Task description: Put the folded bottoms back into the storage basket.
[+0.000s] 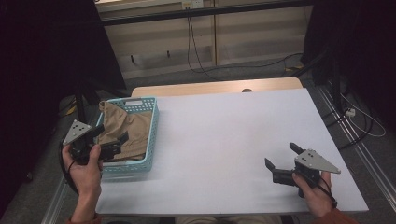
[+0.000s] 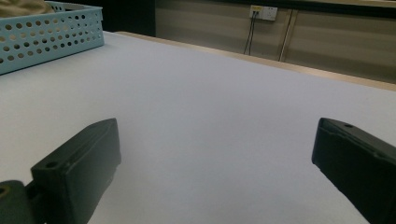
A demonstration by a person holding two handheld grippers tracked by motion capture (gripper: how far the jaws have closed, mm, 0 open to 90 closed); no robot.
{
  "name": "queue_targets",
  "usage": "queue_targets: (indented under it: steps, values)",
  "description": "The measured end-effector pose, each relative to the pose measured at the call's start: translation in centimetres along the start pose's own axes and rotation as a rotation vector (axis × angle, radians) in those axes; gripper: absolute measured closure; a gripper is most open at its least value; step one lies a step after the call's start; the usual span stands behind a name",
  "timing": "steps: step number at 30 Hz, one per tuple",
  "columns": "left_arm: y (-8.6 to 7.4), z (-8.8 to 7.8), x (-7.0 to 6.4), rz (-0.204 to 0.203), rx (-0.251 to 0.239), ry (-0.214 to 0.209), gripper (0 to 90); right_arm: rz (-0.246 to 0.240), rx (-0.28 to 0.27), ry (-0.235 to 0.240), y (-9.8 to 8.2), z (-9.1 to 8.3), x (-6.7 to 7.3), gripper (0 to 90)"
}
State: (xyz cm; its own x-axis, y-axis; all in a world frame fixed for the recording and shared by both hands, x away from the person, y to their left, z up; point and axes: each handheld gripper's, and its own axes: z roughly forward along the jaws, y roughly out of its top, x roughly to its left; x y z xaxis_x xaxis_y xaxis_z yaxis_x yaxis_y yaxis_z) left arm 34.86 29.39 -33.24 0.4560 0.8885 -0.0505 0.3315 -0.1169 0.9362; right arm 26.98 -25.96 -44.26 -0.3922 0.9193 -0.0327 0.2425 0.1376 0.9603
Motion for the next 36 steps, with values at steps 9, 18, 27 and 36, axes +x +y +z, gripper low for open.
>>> queue_targets:
  steps: [9, 18, 27, 36]
  values:
    - [0.0, 0.8, -1.8, -0.007, -0.016, -0.041, 4.3, -0.001, -0.002, 0.003, 0.0, 0.0, 0.0, 1.4]
    - [0.4, 2.2, -3.4, -0.002, 0.006, -0.106, 4.3, -0.005, -0.002, 0.005, 0.0, 0.0, 0.0, 1.4]
    - [-0.4, 3.7, -5.9, 0.034, 0.032, -0.116, 4.3, -0.004, -0.002, 0.008, 0.0, 0.0, 0.0, 1.4]
    - [-1.2, 5.2, -7.7, 0.05, 0.038, -0.193, 3.8, -0.005, -0.002, 0.011, 0.0, 0.1, 0.1, 1.4]
